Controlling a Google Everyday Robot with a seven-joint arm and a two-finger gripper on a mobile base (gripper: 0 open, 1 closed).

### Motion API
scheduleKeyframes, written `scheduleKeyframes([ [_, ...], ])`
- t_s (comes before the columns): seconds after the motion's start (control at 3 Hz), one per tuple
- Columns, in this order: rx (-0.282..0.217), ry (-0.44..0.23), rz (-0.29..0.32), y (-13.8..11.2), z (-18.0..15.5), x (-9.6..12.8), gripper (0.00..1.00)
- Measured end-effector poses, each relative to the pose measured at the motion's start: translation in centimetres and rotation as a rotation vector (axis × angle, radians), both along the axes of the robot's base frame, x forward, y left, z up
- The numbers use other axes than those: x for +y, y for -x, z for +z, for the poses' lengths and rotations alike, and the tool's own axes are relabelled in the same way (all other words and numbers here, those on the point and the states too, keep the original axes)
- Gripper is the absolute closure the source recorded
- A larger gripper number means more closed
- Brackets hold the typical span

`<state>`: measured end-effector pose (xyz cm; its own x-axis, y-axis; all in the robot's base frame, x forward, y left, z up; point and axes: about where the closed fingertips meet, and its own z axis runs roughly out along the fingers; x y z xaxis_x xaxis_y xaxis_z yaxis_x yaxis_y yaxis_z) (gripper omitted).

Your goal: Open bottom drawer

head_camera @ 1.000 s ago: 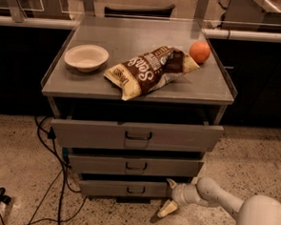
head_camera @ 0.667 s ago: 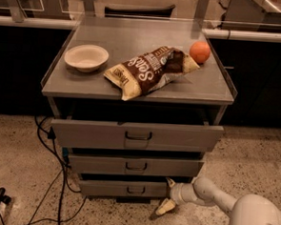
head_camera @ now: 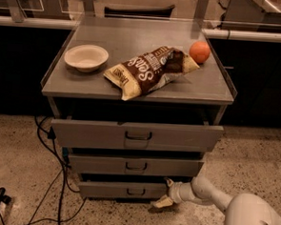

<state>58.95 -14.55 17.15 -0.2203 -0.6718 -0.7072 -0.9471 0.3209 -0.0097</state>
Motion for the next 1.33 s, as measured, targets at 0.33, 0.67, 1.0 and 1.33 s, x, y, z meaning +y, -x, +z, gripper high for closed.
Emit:
scheduleKeyframes([
  [0.33, 0.0, 0.0, 0.0, 0.0, 0.0, 0.0, 0.5],
  [0.67, 0.0, 0.0, 0.0, -0.1, 0.9, -0.3, 0.8],
  [1.0, 0.0, 0.0, 0.0, -0.2, 1.1, -0.7, 1.0],
  [1.33, 0.0, 0.0, 0.0, -0.3, 1.1, -0.8, 0.97],
])
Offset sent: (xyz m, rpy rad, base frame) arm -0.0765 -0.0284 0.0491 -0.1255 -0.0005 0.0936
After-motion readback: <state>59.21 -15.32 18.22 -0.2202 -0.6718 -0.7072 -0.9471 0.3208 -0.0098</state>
